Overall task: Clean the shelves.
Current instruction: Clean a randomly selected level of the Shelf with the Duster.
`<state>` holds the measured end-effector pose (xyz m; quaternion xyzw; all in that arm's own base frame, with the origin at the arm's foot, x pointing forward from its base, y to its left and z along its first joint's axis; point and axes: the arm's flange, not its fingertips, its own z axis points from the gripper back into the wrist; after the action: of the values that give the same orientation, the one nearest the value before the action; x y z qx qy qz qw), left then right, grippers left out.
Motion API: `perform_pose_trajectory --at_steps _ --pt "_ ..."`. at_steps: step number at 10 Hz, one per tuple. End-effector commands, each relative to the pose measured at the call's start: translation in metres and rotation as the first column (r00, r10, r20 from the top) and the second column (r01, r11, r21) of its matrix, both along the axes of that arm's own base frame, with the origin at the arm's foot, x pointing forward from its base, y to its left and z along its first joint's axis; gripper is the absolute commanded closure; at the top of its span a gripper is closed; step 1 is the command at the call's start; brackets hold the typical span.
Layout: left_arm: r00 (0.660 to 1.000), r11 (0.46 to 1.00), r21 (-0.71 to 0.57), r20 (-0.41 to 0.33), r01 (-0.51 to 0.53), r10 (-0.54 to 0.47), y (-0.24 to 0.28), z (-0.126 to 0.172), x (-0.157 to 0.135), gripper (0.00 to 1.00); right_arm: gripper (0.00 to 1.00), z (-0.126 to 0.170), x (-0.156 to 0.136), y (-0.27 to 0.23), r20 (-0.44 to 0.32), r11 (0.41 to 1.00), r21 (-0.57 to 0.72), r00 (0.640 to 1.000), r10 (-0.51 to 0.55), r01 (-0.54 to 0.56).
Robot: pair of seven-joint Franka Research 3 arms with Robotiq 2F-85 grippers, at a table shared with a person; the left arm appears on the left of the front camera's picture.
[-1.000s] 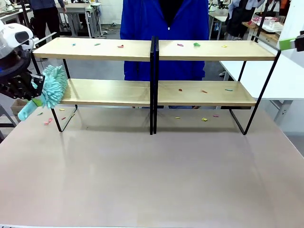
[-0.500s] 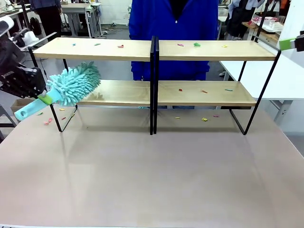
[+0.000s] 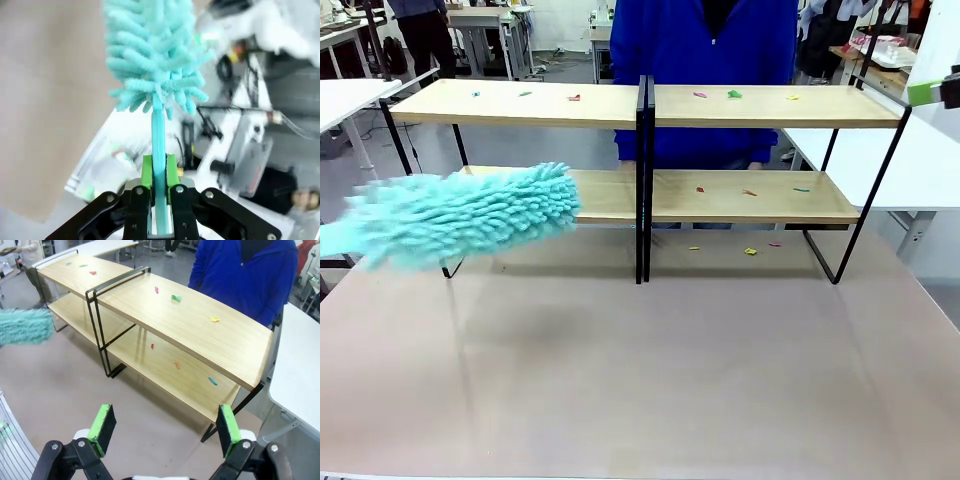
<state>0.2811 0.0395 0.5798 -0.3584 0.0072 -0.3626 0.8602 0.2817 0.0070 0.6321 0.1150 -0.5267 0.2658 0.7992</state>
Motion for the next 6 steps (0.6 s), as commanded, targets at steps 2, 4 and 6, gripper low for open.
perform_pose_trajectory --at_steps 2,4,6 --pt "0.990 0.970 -0.224 0.129 0.090 -0.062 0.085 0.054 -0.016 1.00 0.00 0.000 0.001 0.000 0.003 1.000 -0.001 1.000 0.000 0.000" --pt "0.966 0.894 -0.434 0.166 -0.109 0.199 0.141 0.072 -0.020 1.00 0.00 0.000 0.001 0.000 0.003 1.000 -0.001 1.000 0.000 0.000" --pt "0.902 0.775 -0.567 0.121 -0.279 0.414 0.189 0.068 -0.026 1.00 0.00 0.000 0.001 0.000 0.003 1.000 -0.001 1.000 0.000 0.000"
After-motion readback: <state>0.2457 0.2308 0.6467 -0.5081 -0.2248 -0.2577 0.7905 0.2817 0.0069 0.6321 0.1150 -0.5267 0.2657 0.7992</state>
